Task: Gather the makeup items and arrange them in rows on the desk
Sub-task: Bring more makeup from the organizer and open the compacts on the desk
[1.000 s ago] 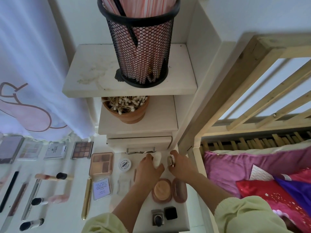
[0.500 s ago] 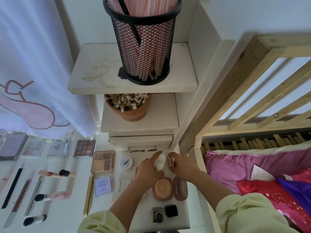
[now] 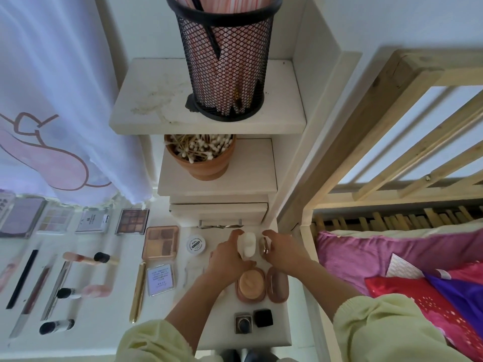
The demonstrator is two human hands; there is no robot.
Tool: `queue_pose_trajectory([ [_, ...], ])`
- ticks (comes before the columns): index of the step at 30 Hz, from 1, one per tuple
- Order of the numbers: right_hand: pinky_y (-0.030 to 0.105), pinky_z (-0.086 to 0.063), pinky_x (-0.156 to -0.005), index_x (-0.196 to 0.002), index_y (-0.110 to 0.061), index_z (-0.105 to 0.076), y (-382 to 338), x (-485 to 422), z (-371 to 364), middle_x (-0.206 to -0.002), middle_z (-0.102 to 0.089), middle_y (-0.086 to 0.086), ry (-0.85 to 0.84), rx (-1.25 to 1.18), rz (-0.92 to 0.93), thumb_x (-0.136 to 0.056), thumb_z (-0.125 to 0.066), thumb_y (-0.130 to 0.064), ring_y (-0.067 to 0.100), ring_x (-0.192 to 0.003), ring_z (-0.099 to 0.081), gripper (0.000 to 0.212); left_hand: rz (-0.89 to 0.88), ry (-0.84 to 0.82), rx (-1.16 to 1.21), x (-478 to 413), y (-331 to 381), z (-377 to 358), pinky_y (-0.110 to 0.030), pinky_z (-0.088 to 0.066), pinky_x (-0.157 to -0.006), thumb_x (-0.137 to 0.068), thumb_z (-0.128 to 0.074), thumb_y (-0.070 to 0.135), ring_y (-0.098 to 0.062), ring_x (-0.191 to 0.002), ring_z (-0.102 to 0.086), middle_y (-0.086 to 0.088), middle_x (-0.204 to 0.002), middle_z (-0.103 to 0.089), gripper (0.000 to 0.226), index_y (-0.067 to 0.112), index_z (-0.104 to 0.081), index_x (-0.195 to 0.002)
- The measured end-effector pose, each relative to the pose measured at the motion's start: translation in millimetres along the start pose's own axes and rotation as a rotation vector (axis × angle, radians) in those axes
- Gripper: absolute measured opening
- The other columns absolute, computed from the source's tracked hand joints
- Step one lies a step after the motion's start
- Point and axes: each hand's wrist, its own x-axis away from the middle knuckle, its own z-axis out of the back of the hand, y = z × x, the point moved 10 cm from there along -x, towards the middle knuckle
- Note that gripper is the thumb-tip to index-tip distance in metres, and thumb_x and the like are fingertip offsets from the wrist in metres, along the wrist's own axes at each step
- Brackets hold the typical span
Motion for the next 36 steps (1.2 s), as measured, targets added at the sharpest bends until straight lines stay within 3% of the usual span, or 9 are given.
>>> queue_pose_trajectory([
  [5,0.036,-0.053,-0.083,-0.131,-0.022,-0.048,-1.5,12.5,17.0,-0.104,-0.066,0.003,0.054,-0.049,0.006,-0.088,-0.059,-0.030,0.022,-0.098,-0.063,0.044,0.030,0.016,0.031,21.1,-6.1,22.3,-0.022,-0.047,-0.072,-0.073,-0.081,0.025,-0.012,-0.082,-0.061,0.003,-0.093,-0.063,0.068,0.026,-0.047,-0.132],
  [8,0.034,-0.052,-0.082,-0.119,-0.024,-0.053,-7.1,26.1,32.9,-0.098,-0.066,-0.002,0.131,-0.120,0.027,-0.090,-0.057,-0.032,0.019,-0.094,-0.063,0.030,0.080,0.197,0.143,41.8,-19.9,53.8,-0.024,-0.053,-0.069,-0.079,-0.073,0.020,-0.009,-0.077,-0.065,0.009,-0.089,-0.066,0.038,0.025,-0.060,-0.115],
  [10,0.032,-0.051,-0.079,-0.109,-0.024,-0.056,-15.0,36.5,43.9,-0.092,-0.066,-0.006,0.193,-0.164,0.057,-0.090,-0.057,-0.031,0.015,-0.089,-0.062,0.020,0.106,0.300,0.222,53.8,-29.3,69.2,-0.017,-0.047,-0.057,-0.081,-0.071,0.017,-0.004,-0.071,-0.064,0.009,-0.087,-0.066,0.030,0.024,-0.063,-0.109],
  [13,0.025,-0.045,-0.072,-0.097,-0.024,-0.057,-45.5,60.7,53.7,-0.085,-0.065,-0.008,0.257,-0.236,0.170,-0.089,-0.062,-0.027,0.010,-0.079,-0.058,0.010,0.127,0.407,0.248,81.2,-44.1,78.4,-0.017,-0.044,-0.060,-0.083,-0.068,0.015,-0.003,-0.075,-0.063,0.011,-0.085,-0.067,0.023,0.023,-0.066,-0.104],
  [18,0.027,-0.046,-0.073,-0.100,-0.022,-0.061,-107.6,72.5,32.7,-0.080,-0.058,-0.011,0.115,-0.225,0.361,-0.087,-0.063,-0.026,0.007,-0.076,-0.054,0.014,0.196,0.457,0.213,121.5,-76.7,66.9,-0.014,-0.042,-0.063,-0.081,-0.064,0.015,-0.001,-0.078,-0.061,0.009,-0.090,-0.067,0.021,0.027,-0.067,-0.098],
  [21,0.024,-0.044,-0.070,-0.101,-0.021,-0.063,-129.7,69.6,1.2,-0.087,-0.061,-0.011,-0.007,-0.123,0.400,-0.089,-0.061,-0.029,0.008,-0.082,-0.056,0.014,0.223,0.433,0.113,133.4,-96.3,49.7,-0.017,-0.040,-0.069,-0.080,-0.069,0.021,-0.004,-0.080,-0.058,0.008,-0.097,-0.063,0.025,0.027,-0.065,-0.103],
  [26,0.033,-0.050,-0.081,-0.101,-0.018,-0.063,-141.3,48.0,-32.6,-0.099,-0.062,-0.002,-0.095,0.057,0.333,-0.083,-0.062,-0.021,0.017,-0.091,-0.058,0.018,0.200,0.375,0.016,136.6,-115.1,41.0,-0.024,-0.047,-0.082,-0.079,-0.073,0.037,-0.011,-0.098,-0.055,0.007,-0.110,-0.052,0.037,0.029,-0.059,-0.112],
  [30,0.034,-0.048,-0.082,-0.112,-0.014,-0.057,-145.8,39.3,-56.6,-0.112,-0.056,0.003,-0.208,0.309,0.253,-0.077,-0.071,-0.017,0.022,-0.099,-0.057,0.038,0.126,0.252,-0.095,128.6,-123.2,46.4,-0.027,-0.045,-0.092,-0.083,-0.068,0.040,-0.014,-0.114,-0.051,0.005,-0.124,-0.049,0.043,0.028,-0.054,-0.122],
  [36,0.042,-0.048,-0.090,-0.121,-0.016,-0.051,-141.9,36.5,-90.5,-0.130,-0.039,0.007,-0.218,0.509,0.185,-0.074,-0.071,-0.015,0.031,-0.120,-0.047,0.051,0.050,0.057,-0.281,113.9,-123.9,38.5,-0.033,-0.045,-0.089,-0.085,-0.066,0.042,-0.022,-0.117,-0.051,-0.001,-0.127,-0.046,0.052,0.022,-0.044,-0.128],
])
